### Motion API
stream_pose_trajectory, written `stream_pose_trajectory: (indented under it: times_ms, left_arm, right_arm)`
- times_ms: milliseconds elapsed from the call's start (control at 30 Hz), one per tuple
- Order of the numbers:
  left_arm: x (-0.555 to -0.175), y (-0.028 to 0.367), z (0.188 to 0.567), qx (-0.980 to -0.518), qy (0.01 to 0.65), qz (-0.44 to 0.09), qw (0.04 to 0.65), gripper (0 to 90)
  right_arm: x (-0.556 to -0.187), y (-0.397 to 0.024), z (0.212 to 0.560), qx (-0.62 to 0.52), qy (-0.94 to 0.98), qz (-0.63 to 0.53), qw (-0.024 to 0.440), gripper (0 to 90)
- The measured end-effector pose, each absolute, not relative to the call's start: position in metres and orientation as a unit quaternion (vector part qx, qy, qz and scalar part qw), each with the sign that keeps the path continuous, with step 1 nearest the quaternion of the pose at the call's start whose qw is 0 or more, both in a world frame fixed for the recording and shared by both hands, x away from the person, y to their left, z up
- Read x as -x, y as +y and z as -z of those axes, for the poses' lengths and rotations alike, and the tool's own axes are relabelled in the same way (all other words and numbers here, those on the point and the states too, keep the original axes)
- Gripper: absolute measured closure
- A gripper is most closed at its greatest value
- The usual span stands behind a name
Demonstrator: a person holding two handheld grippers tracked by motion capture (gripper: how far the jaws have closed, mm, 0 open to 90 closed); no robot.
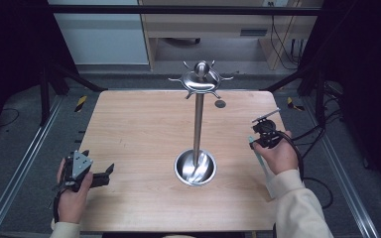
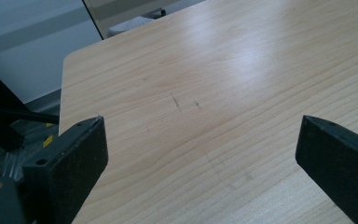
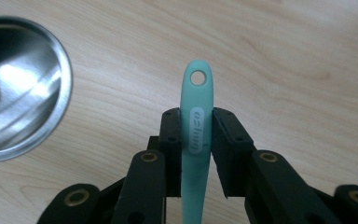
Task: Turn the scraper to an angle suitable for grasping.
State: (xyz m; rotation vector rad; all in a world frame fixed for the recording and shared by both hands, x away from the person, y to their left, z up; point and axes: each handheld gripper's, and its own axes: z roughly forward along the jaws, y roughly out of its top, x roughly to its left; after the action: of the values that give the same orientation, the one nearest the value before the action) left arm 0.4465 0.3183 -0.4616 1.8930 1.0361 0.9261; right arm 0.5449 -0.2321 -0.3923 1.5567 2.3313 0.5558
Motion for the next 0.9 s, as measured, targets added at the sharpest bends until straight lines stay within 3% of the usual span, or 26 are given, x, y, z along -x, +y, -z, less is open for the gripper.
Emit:
stream_pose_trajectory:
  times_ms: [367, 533, 900]
  left_arm:
    - [-0.448, 0.326, 0.462, -0.734, 0.419, -0.363, 0.393, 1.9]
    - [-0.449, 0.331, 0.465, -0.731, 0.429, -0.36, 0.39, 2.0]
    - [-0.449, 0.339, 0.47, -0.721, 0.45, -0.357, 0.389, 2.5]
  right_arm:
    - [-0.549, -0.23, 0.342, -0.499, 0.804, -0.272, 0.173, 74.3]
    - [-0.554, -0.23, 0.322, -0.485, 0.793, -0.332, 0.161, 74.3]
    - [-0.542, -0.224, 0.299, -0.448, 0.786, -0.384, 0.185, 74.3]
